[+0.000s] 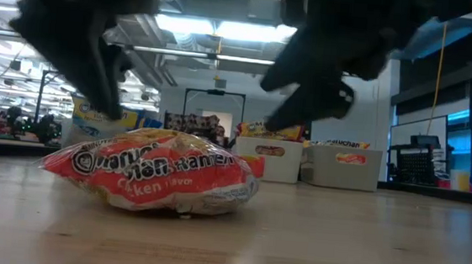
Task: Sort Maruchan noodles
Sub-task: Put the orange noodle pack into the gray bin
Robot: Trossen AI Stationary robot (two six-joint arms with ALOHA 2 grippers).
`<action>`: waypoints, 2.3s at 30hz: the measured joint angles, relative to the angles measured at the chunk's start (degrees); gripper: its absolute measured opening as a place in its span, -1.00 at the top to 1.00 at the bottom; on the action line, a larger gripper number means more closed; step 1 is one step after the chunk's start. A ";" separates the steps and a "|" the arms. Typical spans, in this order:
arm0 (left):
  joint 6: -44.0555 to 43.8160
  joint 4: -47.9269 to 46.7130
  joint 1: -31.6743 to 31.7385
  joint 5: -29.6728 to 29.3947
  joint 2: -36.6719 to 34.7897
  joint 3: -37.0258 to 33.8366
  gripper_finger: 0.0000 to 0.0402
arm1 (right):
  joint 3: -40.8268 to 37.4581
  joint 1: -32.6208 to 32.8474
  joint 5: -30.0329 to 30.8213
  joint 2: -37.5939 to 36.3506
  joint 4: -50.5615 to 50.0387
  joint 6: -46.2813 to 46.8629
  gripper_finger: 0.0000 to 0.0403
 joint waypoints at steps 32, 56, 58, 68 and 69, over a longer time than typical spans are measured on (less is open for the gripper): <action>-26.19 40.50 -3.00 0.78 11.06 -14.88 0.29 | 0.00 2.76 2.60 15.04 21.10 32.97 -0.57; -9.61 27.13 -2.59 -6.54 -9.05 -15.53 0.29 | -0.15 2.72 8.28 7.57 15.13 12.50 0.48; -8.15 29.35 -2.41 -7.61 -10.60 -16.94 0.29 | -0.15 2.74 9.81 5.33 12.74 11.05 0.48; -6.99 67.06 -0.30 -5.68 -10.79 -32.04 0.29 | -2.63 4.58 18.95 -2.79 7.61 5.08 0.49; -6.99 67.81 -0.33 -6.76 -10.80 -32.06 0.29 | -3.00 4.75 20.41 -2.83 8.72 4.35 0.49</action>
